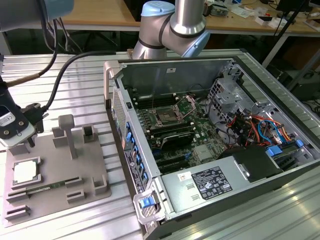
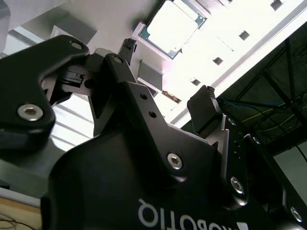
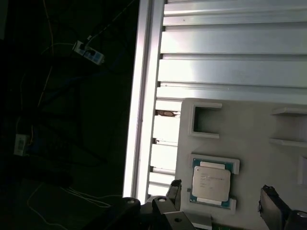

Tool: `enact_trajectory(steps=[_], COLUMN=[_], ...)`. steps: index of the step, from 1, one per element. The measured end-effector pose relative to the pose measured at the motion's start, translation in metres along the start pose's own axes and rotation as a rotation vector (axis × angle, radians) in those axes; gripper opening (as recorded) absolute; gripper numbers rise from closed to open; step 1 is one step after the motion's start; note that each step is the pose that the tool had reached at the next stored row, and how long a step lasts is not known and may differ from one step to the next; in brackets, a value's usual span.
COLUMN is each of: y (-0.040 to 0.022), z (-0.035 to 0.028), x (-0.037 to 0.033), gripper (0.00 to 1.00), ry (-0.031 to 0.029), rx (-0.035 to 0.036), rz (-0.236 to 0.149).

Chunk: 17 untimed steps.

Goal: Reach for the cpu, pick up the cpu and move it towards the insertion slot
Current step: 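Pick up the cpu and move it towards the insertion slot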

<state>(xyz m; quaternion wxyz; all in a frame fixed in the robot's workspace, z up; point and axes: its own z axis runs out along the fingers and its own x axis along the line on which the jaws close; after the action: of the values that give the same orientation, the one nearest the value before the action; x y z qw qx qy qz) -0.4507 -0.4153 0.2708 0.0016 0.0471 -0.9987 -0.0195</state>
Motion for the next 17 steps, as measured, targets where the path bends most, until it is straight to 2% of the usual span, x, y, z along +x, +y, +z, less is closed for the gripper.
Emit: enact_trajectory(steps=[6, 10, 17], y=[-0.0001, -0.0037, -0.0045], z=[0.0032, 0.0142, 0.0211], x=[0.0, 0.0003, -0.0002], gripper=[0.72, 0.72, 0.72], ry=[0.0, 0.0, 0.0016], rx=[0.0, -0.0001, 0.0001], rz=[0.0, 0.0, 0.0])
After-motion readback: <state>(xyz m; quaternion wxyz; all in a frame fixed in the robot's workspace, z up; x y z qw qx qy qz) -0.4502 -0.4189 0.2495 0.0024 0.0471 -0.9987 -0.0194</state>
